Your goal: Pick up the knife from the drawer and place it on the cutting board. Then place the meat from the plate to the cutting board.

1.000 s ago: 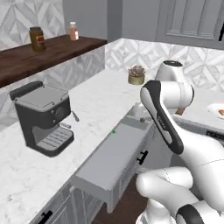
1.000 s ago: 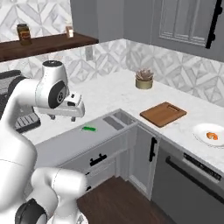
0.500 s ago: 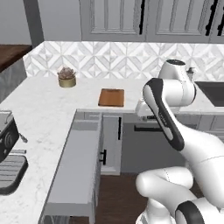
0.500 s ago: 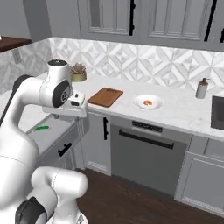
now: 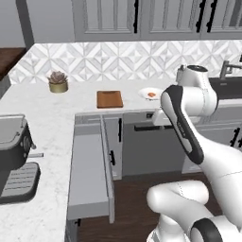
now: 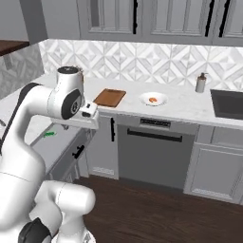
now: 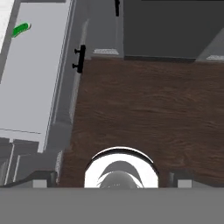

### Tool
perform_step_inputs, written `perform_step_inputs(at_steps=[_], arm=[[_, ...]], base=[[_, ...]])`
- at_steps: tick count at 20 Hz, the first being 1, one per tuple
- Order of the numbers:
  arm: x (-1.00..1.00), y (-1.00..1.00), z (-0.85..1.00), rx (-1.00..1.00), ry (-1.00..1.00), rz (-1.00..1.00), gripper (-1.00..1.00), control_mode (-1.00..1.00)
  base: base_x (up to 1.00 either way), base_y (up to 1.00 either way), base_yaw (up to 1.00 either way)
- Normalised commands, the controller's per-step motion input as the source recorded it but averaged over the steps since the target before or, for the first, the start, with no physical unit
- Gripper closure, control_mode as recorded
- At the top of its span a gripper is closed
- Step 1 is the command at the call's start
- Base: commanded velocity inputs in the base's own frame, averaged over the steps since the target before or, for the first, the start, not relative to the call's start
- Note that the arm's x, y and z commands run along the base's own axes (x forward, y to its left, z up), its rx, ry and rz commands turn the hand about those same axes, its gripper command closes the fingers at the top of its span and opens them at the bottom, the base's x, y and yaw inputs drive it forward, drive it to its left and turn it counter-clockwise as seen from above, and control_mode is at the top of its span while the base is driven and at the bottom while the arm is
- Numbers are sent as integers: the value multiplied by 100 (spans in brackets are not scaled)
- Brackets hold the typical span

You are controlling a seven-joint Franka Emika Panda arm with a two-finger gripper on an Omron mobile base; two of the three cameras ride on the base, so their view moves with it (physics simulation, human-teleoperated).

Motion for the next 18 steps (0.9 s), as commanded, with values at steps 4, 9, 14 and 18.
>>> perform_step_inputs(at_steps=[4, 9, 14, 18], arm=[[0, 0, 0, 0, 0, 0, -100, 100], [0, 0, 0, 0, 0, 0, -100, 100], [0, 0, 0, 0, 0, 0, -100, 100], [0, 0, 0, 0, 0, 0, -100, -100]], base=[[0, 90, -5], [-59, -3, -2], [-6, 0, 0], [0, 0, 0]])
